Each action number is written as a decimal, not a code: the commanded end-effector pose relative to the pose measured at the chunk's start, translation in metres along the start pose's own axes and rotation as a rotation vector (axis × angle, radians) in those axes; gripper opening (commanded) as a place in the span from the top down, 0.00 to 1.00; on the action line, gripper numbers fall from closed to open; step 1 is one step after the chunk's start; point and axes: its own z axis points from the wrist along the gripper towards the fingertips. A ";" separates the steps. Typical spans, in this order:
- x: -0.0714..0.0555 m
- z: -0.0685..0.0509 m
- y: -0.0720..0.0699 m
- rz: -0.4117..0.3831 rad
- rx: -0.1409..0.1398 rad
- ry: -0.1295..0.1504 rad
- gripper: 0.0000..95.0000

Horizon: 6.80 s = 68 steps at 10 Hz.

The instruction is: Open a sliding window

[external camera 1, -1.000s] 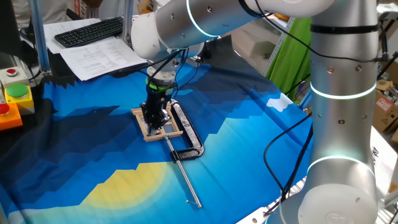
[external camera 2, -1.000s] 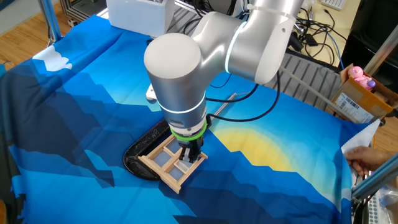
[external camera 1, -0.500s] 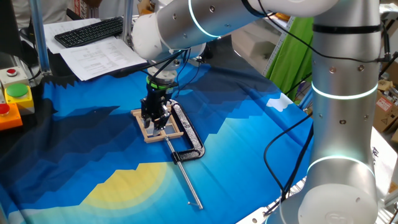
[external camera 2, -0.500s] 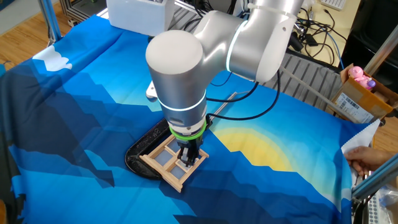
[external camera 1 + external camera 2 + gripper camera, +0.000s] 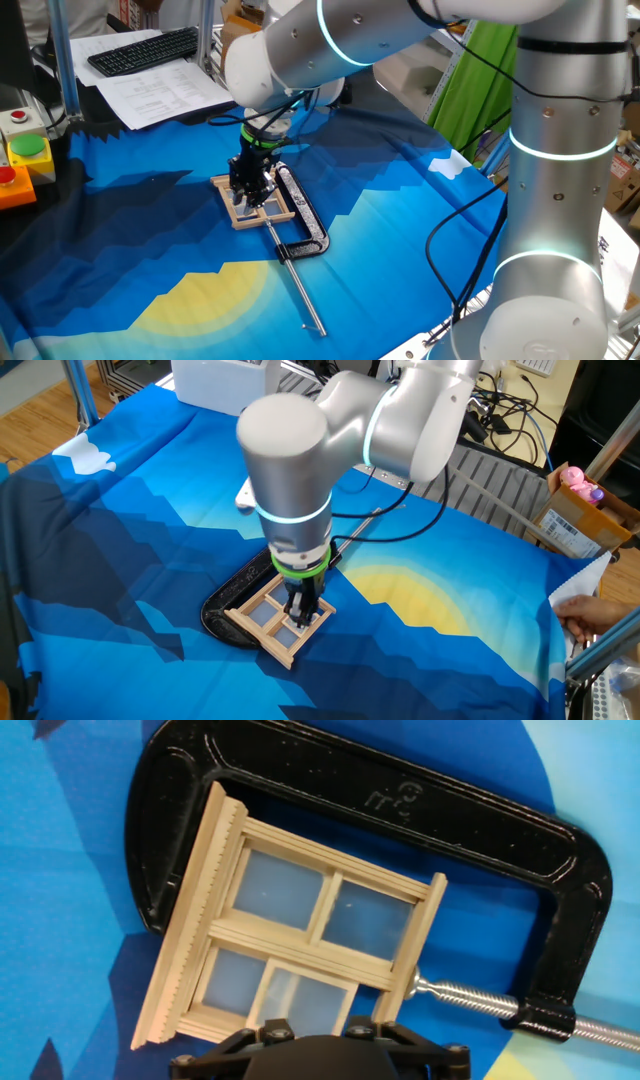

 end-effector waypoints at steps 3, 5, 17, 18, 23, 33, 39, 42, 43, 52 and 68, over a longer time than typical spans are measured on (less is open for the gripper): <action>-0.002 0.006 0.006 -0.001 0.012 -0.004 0.80; -0.004 0.005 0.011 -0.001 0.015 -0.002 0.80; -0.011 0.006 0.029 0.012 0.010 -0.002 1.00; -0.011 0.006 0.029 0.011 0.010 -0.003 1.00; -0.012 0.010 0.030 0.008 0.009 -0.011 1.00; -0.016 0.009 0.039 0.003 0.007 -0.018 1.00; -0.021 0.007 0.049 0.003 0.001 -0.023 1.00; -0.022 0.008 0.052 -0.001 -0.004 -0.024 1.00; -0.021 0.006 0.053 0.009 -0.004 -0.023 1.00; -0.003 -0.003 0.040 -0.010 0.116 0.001 0.80; 0.001 0.009 0.004 -0.130 0.115 -0.047 1.00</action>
